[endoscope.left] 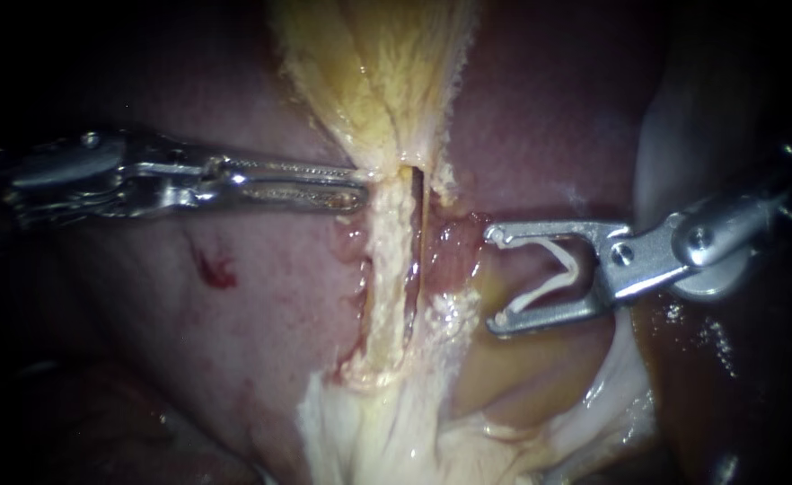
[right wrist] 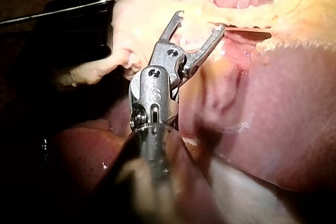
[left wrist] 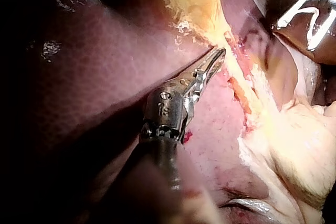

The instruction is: Grabbing gallbladder

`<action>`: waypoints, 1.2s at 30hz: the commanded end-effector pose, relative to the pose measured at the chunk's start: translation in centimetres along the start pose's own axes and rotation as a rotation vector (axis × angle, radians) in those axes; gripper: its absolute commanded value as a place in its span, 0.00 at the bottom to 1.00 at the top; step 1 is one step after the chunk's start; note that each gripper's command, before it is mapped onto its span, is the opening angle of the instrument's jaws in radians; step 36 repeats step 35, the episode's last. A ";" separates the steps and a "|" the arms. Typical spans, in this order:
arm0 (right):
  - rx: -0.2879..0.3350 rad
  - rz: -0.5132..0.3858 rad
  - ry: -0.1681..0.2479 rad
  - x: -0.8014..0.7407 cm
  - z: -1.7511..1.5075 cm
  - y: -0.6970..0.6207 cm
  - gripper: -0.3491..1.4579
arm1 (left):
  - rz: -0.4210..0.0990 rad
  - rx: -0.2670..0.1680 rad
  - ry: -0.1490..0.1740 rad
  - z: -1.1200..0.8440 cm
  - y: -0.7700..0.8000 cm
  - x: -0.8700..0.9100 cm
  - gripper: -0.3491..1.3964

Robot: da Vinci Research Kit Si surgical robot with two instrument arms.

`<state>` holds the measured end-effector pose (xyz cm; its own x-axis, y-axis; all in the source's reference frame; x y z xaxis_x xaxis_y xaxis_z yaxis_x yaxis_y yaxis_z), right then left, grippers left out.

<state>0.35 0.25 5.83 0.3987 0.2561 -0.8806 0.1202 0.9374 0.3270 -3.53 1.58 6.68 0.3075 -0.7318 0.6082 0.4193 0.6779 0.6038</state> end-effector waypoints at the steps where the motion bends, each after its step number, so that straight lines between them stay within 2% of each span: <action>1: 0.000 0.000 0.000 0.00 0.00 0.00 0.47 | 0.000 0.001 0.003 -0.03 -0.03 -0.01 0.00; 5: 0.000 0.000 0.000 0.00 0.00 0.00 0.47 | -0.008 0.011 0.006 -0.23 -0.11 -0.14 0.00; 9: 0.001 0.000 0.000 0.00 -0.01 0.00 0.47 | -0.019 0.028 0.012 -0.48 -0.13 -0.30 0.00; 11: 0.000 0.000 0.000 0.00 -0.01 0.00 0.47 | -0.023 0.023 0.014 -0.61 -0.13 -0.38 0.00; 18: 0.001 0.000 0.000 0.00 -0.01 0.00 0.47 | -0.049 0.008 -0.014 -0.92 -0.10 -0.58 0.00; 22: 0.001 0.000 0.000 0.00 -0.01 0.00 0.47 | -0.041 0.002 -0.023 -0.99 -0.06 -0.65 0.00; 36: 0.001 0.000 0.000 0.00 -0.01 0.00 0.47 | -0.045 -0.008 -0.028 -0.98 -0.05 -0.64 0.00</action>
